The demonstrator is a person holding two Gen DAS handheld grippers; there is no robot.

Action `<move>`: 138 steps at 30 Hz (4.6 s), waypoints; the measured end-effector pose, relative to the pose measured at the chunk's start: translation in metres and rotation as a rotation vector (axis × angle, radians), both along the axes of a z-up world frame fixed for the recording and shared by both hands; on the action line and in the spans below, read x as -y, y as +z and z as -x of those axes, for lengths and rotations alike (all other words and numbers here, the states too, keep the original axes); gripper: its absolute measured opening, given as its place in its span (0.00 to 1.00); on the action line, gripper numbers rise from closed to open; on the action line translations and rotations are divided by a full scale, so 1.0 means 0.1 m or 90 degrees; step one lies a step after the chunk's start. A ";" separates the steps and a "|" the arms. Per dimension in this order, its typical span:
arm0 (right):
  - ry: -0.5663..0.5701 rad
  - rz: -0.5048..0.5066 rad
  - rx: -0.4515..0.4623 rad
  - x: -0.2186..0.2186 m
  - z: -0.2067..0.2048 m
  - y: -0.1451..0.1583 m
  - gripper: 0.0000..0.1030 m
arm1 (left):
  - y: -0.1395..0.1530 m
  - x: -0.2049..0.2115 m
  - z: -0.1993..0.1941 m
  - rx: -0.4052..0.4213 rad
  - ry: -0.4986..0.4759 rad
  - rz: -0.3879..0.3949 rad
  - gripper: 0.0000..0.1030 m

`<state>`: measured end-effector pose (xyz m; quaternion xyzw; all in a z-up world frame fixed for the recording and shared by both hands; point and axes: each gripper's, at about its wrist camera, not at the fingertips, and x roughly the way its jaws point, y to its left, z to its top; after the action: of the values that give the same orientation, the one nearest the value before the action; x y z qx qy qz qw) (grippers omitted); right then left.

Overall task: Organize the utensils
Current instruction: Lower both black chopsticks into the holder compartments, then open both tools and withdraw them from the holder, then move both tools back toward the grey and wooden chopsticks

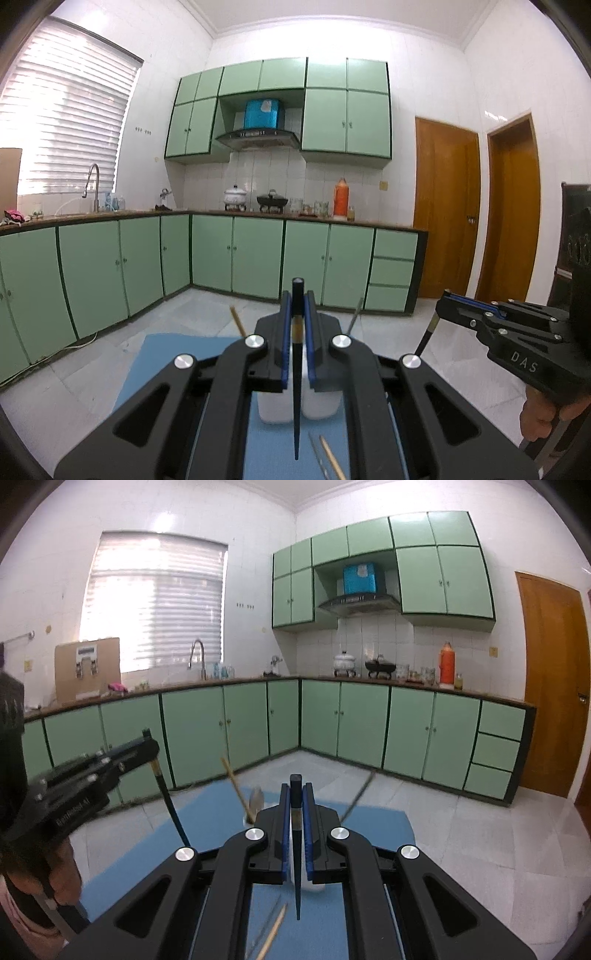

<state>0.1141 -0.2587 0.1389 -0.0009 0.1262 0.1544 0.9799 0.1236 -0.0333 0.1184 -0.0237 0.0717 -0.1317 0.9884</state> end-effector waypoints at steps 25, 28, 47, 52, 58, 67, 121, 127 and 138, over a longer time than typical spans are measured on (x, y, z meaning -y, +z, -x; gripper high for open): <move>-0.041 -0.042 0.013 -0.01 -1.39 0.20 0.06 | 0.16 0.40 -1.35 0.059 0.057 0.019 0.06; -0.040 -0.039 -0.006 -0.02 -1.50 0.07 0.06 | 0.01 0.39 -1.49 0.029 0.060 0.009 0.06; -0.038 -0.038 -0.079 -0.07 -1.81 -0.42 0.06 | -0.49 0.18 -1.83 -0.077 0.064 -0.006 0.06; -0.041 -0.041 -0.090 -0.08 -1.84 -0.49 0.06 | -0.58 0.16 -1.89 -0.100 0.068 -0.009 0.06; -0.047 -0.039 -0.090 -0.07 -1.84 -0.53 0.06 | -0.59 0.12 -1.88 -0.103 0.076 -0.009 0.06; -0.065 -0.031 -0.084 -0.06 -1.80 -0.51 0.09 | -0.55 0.05 -1.82 -0.100 0.089 0.005 0.25; -0.146 -0.004 -0.165 0.01 0.65 -2.24 0.86 | -2.05 -0.37 0.47 -0.247 0.060 -0.062 0.91; -0.150 0.009 -0.152 -0.10 0.93 -2.38 0.85 | -2.15 -0.39 0.64 -0.254 0.065 -0.069 0.91; -0.120 0.035 -0.135 -0.34 1.25 -2.46 0.62 | -2.27 -0.44 0.85 -0.266 0.083 -0.068 0.92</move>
<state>-0.0111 -0.2247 -0.1068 0.0008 0.2324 0.0573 0.9709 0.0388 0.0110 -0.1085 -0.0030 0.2802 -0.0558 0.9583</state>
